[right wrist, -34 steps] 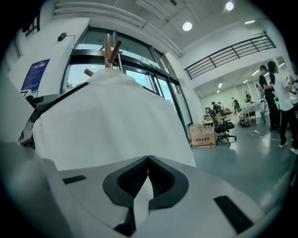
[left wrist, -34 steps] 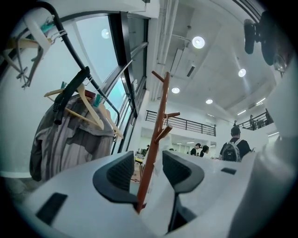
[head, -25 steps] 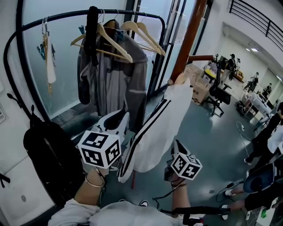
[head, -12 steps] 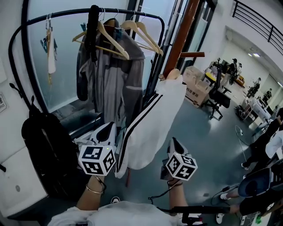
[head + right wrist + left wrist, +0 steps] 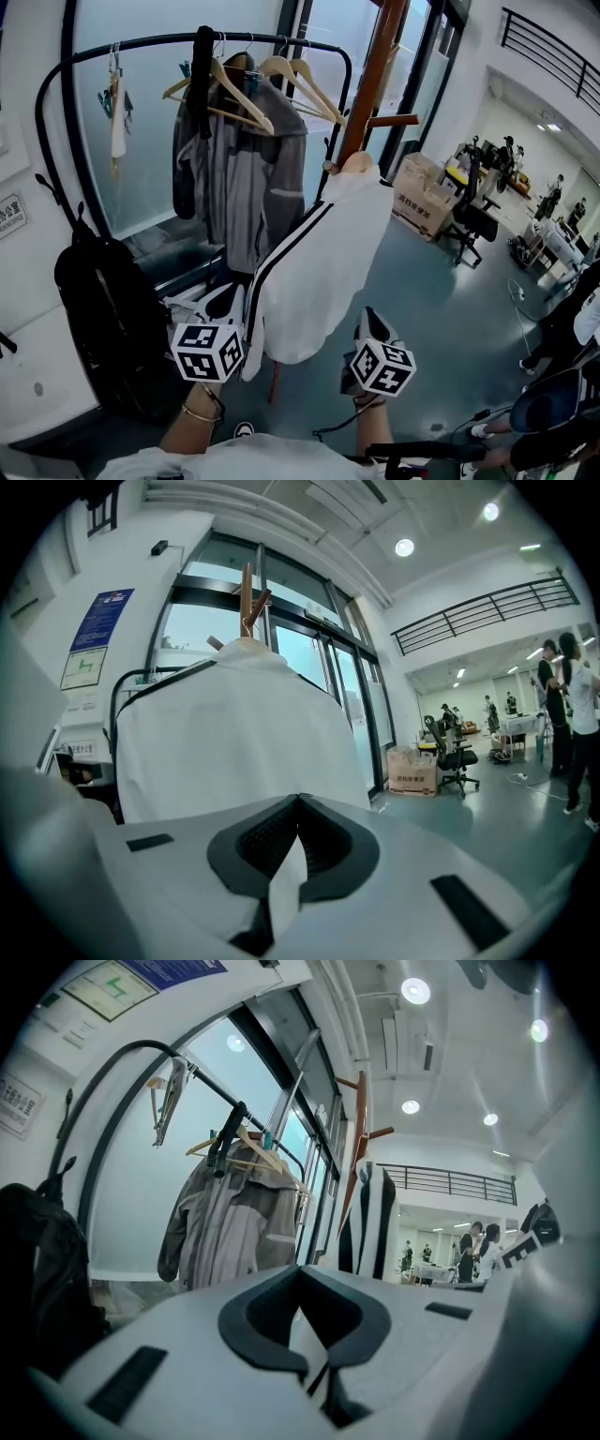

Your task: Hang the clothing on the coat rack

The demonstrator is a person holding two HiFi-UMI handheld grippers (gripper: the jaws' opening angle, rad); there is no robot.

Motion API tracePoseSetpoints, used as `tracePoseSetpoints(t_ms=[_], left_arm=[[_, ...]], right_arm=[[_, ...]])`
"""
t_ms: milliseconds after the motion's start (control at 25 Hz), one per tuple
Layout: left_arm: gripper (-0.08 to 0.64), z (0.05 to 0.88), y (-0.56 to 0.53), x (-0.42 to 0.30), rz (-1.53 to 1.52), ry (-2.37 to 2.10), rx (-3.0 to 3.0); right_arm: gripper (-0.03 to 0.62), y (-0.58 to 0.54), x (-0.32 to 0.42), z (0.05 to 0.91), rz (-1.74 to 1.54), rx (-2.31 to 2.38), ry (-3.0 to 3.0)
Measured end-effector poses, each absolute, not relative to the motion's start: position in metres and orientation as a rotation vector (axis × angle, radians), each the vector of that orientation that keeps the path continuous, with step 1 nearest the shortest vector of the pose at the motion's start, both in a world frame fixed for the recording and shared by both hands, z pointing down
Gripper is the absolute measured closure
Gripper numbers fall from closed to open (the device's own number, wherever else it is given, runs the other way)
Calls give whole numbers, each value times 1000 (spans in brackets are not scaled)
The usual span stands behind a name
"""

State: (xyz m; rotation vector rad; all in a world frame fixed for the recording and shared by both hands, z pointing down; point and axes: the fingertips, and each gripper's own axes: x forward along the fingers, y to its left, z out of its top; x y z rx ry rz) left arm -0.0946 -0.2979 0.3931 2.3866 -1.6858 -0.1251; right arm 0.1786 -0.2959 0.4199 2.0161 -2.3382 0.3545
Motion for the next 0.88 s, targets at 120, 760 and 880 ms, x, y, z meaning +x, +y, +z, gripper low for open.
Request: tracePoseSetpoints(t_ms=[120, 760, 880], left_arm=[[552, 385, -295, -95, -133, -1699, 2399], [552, 385, -292, -95, -132, -1698, 2403], [552, 389, -294, -94, -126, -1691, 2391]], right_arm=[[571, -296, 178, 416, 347, 2009, -2345], [571, -297, 176, 419, 336, 1994, -2345], [571, -297, 178, 419, 337, 1994, -2341]])
